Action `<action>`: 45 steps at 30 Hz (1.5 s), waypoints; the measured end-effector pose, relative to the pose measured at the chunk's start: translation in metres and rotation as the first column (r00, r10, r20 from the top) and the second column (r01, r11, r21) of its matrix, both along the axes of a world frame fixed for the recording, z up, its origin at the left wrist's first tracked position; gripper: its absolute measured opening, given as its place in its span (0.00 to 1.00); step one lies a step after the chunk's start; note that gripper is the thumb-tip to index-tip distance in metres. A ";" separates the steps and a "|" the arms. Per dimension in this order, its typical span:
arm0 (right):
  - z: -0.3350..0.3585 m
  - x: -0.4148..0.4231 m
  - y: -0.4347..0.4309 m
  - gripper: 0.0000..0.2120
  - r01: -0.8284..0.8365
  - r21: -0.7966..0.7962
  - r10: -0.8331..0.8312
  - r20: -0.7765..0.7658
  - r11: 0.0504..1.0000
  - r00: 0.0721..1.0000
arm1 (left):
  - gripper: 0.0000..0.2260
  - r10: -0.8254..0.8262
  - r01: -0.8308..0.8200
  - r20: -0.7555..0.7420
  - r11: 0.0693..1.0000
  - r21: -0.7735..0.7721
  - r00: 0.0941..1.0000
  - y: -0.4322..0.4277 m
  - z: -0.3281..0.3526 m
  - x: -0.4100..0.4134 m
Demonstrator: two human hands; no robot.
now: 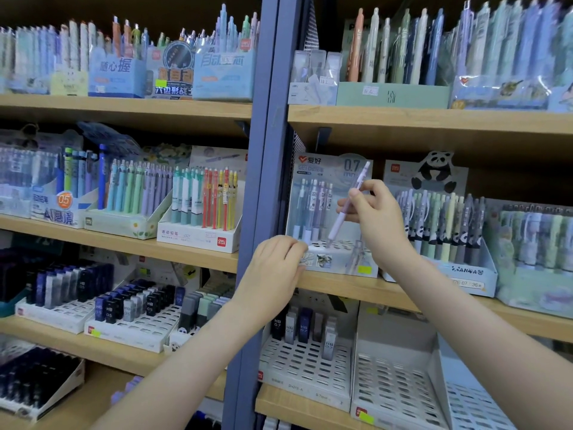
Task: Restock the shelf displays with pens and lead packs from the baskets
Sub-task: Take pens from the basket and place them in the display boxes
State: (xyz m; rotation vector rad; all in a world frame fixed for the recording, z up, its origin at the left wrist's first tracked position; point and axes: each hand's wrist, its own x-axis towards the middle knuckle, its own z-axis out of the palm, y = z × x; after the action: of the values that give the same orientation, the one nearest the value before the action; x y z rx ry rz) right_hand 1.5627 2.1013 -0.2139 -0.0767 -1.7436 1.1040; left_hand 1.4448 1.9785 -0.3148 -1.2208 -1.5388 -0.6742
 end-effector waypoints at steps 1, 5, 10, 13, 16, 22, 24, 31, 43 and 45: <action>0.001 -0.001 -0.001 0.04 0.003 0.010 -0.003 -0.013 1.000 1.000 | 0.15 -0.006 0.006 -0.004 1.000 0.000 1.000 0.001 0.000 -0.001; 0.000 -0.007 -0.002 0.10 -0.001 0.057 0.001 -0.003 0.998 1.000 | 0.10 -0.018 0.019 -0.021 1.000 0.014 1.000 0.005 0.004 -0.002; -0.002 -0.013 -0.001 0.05 0.038 0.213 -0.058 0.087 0.976 0.994 | 0.10 -0.062 0.063 -0.059 0.998 0.024 0.996 0.007 0.009 0.010; -0.004 -0.013 -0.003 0.05 -0.012 0.231 -0.036 0.202 0.973 0.979 | 0.10 -0.062 0.063 -0.082 0.998 0.012 0.995 0.001 0.011 0.012; -0.005 -0.013 -0.006 0.08 -0.032 0.250 -0.043 0.290 0.968 0.956 | 0.10 -0.039 0.039 -0.098 0.999 -0.001 0.994 -0.005 0.008 0.011; -0.005 -0.018 -0.003 0.05 0.044 0.292 -0.136 0.302 0.955 0.943 | 0.16 0.111 -0.110 -0.038 0.994 0.025 0.993 -0.009 0.000 0.004; -0.005 -0.017 -0.002 0.05 0.069 0.301 -0.171 0.325 0.951 0.930 | 0.15 0.133 -0.133 -0.045 0.991 0.003 0.990 -0.009 0.001 0.004; -0.002 -0.013 -0.009 0.13 0.135 0.305 -0.204 0.207 0.943 0.957 | 0.13 0.040 -0.041 -0.045 0.999 -0.024 0.998 -0.009 0.002 0.002; 0.063 -0.045 -0.010 0.20 0.090 0.809 -0.591 0.343 0.581 0.730 | 0.13 0.107 -0.127 -0.170 0.985 -0.115 0.980 -0.017 0.009 0.000; 0.069 -0.044 -0.009 0.20 0.059 0.818 -0.595 0.365 0.572 0.716 | 0.14 0.102 -0.125 -0.175 0.985 -0.122 0.979 -0.016 0.008 -0.001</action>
State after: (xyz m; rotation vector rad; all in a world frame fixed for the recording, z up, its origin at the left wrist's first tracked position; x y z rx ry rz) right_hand 1.5191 2.0923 -0.1450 -0.2732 -2.5257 -0.0944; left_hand 1.4439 1.9620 -0.3071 -1.2438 -1.5175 -0.3894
